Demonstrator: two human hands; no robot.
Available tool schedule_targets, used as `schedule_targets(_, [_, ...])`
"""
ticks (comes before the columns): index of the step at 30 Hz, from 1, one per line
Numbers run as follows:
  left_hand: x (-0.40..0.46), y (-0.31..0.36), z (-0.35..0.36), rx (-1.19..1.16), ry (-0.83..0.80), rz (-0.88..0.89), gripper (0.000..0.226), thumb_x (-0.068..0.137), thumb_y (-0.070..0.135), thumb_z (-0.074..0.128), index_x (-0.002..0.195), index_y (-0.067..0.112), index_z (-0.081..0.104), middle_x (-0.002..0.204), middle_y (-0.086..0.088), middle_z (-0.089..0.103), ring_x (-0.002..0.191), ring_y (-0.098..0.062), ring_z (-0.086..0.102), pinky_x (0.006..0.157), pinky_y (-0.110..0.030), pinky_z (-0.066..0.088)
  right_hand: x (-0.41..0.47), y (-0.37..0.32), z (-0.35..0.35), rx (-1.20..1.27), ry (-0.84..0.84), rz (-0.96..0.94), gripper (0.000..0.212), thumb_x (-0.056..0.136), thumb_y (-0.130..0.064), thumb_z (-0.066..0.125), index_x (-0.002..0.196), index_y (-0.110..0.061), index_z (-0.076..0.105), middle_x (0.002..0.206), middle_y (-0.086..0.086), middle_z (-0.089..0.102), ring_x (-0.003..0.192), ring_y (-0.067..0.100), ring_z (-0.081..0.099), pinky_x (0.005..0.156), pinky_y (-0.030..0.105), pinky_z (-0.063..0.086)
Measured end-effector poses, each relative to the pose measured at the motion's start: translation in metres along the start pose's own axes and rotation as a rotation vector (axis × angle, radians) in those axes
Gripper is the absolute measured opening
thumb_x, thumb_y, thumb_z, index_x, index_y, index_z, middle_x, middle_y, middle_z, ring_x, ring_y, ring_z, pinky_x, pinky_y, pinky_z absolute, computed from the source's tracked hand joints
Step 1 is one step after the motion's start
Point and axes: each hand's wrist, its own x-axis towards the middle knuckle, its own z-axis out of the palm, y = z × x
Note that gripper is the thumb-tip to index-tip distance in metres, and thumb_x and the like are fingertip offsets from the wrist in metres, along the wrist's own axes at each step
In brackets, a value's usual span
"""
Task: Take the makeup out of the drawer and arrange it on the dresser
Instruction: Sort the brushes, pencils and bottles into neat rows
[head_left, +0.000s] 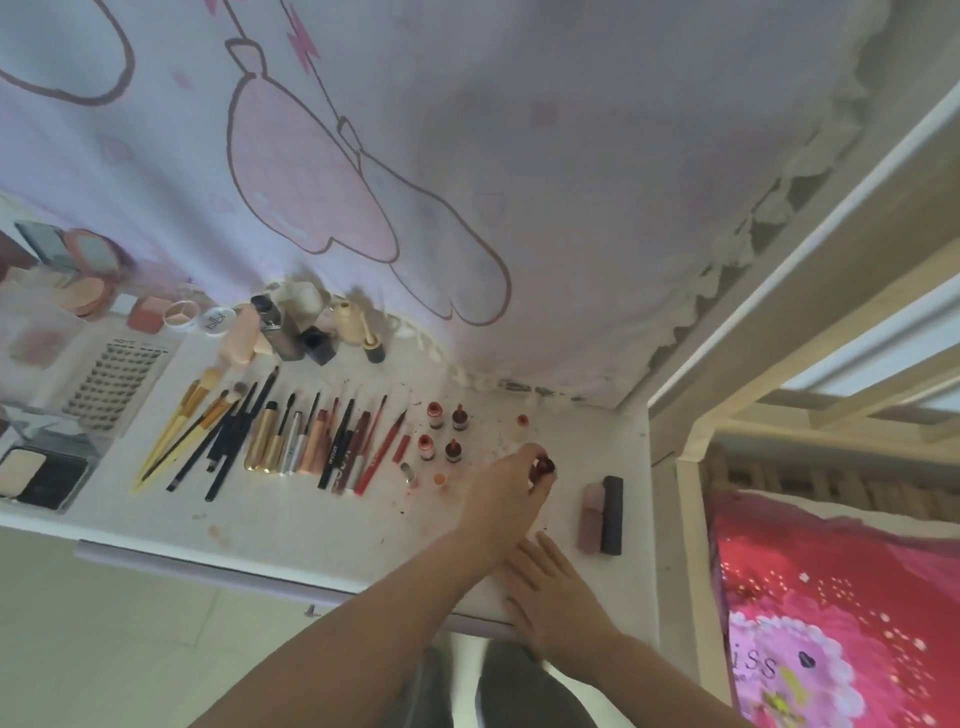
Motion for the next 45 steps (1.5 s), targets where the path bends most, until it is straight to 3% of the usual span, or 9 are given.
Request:
schedule_targets(4, [0.037,0.014,0.02,0.082,-0.015,-0.061,0.021,0.098,0.03,0.044,0.108,0.014,0.052,0.089,-0.006,0.065,0.069,-0.021,0.063,0.069,-0.039,0.054,-0.002,0.005,0.001,0.055,-0.032,-0.005,0.047,0.083,-0.037,0.04,0.122,-0.026,0.062,0.129,-0.007,0.06,0.121,0.013,0.056,0.111,0.034,0.015])
schedule_targets(12, [0.055,0.005,0.039,0.22,-0.022,-0.154,0.027,0.098,0.033,0.042,0.114,0.013,0.05,0.096,-0.011,0.061,0.078,-0.029,0.061,0.068,-0.036,0.051,-0.001,0.011,0.011,0.002,0.105,-0.069,0.051,0.077,-0.042,0.064,0.125,-0.024,0.06,0.13,-0.006,0.059,0.124,0.014,0.053,0.103,0.041,0.043])
schedule_targets(18, [0.046,0.003,0.034,0.174,-0.011,-0.148,0.036,0.097,0.034,0.044,0.128,0.016,0.044,0.107,-0.008,0.058,0.083,-0.027,0.062,0.075,-0.037,0.051,-0.001,0.011,0.011,0.017,0.093,-0.066,0.047,0.084,-0.038,0.042,0.126,-0.024,0.059,0.13,-0.006,0.059,0.123,0.015,0.054,0.102,0.042,0.044])
schedule_targets(22, [0.019,-0.006,0.025,0.172,-0.031,-0.063,0.023,0.096,0.034,0.047,0.114,0.019,0.049,0.083,0.005,0.061,0.07,-0.014,0.06,0.065,-0.025,0.045,-0.002,0.012,0.007,0.012,0.119,-0.083,0.047,0.083,-0.037,0.044,0.126,-0.023,0.06,0.13,-0.006,0.059,0.123,0.015,0.054,0.104,0.041,0.041])
schedule_targets(28, [0.02,0.004,0.045,0.33,-0.348,-0.055,0.028,0.094,0.045,0.042,0.1,0.02,0.051,0.09,0.003,0.058,0.081,-0.016,0.054,0.069,-0.027,0.04,-0.014,0.013,-0.001,-0.034,0.141,-0.136,0.05,0.072,-0.04,0.069,0.12,-0.023,0.065,0.122,-0.007,0.063,0.116,0.015,0.059,0.103,0.036,0.044])
schedule_targets(35, [0.036,0.016,0.068,0.412,-0.353,-0.154,0.039,0.091,0.049,0.045,0.103,0.013,0.05,0.1,-0.005,0.056,0.082,-0.019,0.051,0.07,-0.03,0.041,-0.047,0.022,-0.007,-0.07,0.076,-0.142,0.052,0.059,-0.047,0.075,0.11,-0.035,0.069,0.126,-0.014,0.061,0.118,0.004,0.057,0.098,0.025,0.047])
schedule_targets(39, [0.026,0.009,0.053,0.45,-0.277,-0.16,0.035,0.092,0.043,0.044,0.104,0.009,0.049,0.099,-0.006,0.05,0.083,-0.021,0.053,0.07,-0.03,0.042,-0.06,0.036,-0.015,0.137,0.285,-0.14,0.03,0.067,-0.027,0.075,0.097,-0.026,0.071,0.107,-0.007,0.069,0.096,0.011,0.066,0.083,0.027,0.054])
schedule_targets(43, [0.013,-0.006,0.032,0.532,-0.22,-0.111,0.03,0.094,0.039,0.042,0.102,0.011,0.049,0.102,-0.005,0.052,0.089,-0.022,0.055,0.073,-0.031,0.045,-0.06,0.071,-0.034,0.54,0.617,0.489,0.019,0.088,-0.022,0.051,0.107,-0.025,0.053,0.101,-0.002,0.056,0.081,0.0,0.052,0.074,0.016,0.043])
schedule_targets(45, [0.008,-0.011,0.027,0.555,-0.221,-0.069,0.027,0.094,0.037,0.044,0.105,0.012,0.049,0.106,-0.005,0.052,0.094,-0.021,0.053,0.075,-0.031,0.046,-0.05,0.088,-0.039,0.68,0.556,0.796,0.037,0.093,-0.027,0.053,0.128,-0.025,0.044,0.11,-0.001,0.047,0.077,0.003,0.054,0.074,0.025,0.045])
